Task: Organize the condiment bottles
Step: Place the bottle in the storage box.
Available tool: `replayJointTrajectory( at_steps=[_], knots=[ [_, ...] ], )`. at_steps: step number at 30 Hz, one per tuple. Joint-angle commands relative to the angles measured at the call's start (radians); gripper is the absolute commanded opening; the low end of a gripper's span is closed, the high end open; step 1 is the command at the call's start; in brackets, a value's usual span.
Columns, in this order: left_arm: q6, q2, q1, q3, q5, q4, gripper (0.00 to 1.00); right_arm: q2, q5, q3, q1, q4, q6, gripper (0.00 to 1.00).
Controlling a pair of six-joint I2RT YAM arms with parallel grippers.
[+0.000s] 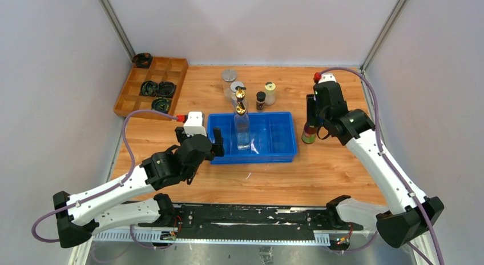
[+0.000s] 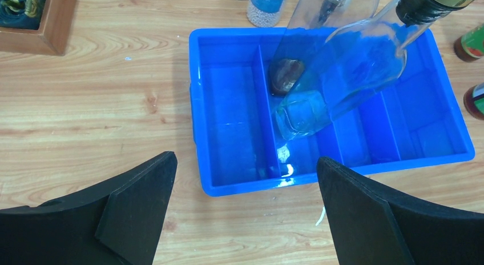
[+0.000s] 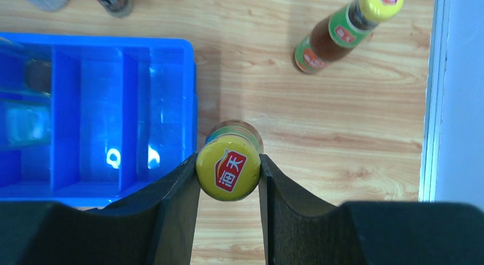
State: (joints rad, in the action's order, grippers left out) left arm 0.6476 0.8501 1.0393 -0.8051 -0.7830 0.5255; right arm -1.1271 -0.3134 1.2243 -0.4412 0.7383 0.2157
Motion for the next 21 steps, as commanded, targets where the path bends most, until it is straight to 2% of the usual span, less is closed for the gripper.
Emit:
replayJointTrajectory(
  at_steps=[1,8,21],
  knots=[
    [0.024,0.005,0.002,0.014,-0.007,-0.012,0.99,-0.022,-0.043,0.138,-0.040,-0.007,-0.022,0.10],
    [0.029,0.005,0.001,0.019,-0.007,-0.014,0.99,-0.100,-0.028,0.278,-0.079,0.005,-0.007,0.09],
    [0.048,-0.053,0.002,0.032,-0.021,0.026,1.00,-0.250,-0.002,0.368,-0.181,-0.087,0.055,0.09]
  ],
)
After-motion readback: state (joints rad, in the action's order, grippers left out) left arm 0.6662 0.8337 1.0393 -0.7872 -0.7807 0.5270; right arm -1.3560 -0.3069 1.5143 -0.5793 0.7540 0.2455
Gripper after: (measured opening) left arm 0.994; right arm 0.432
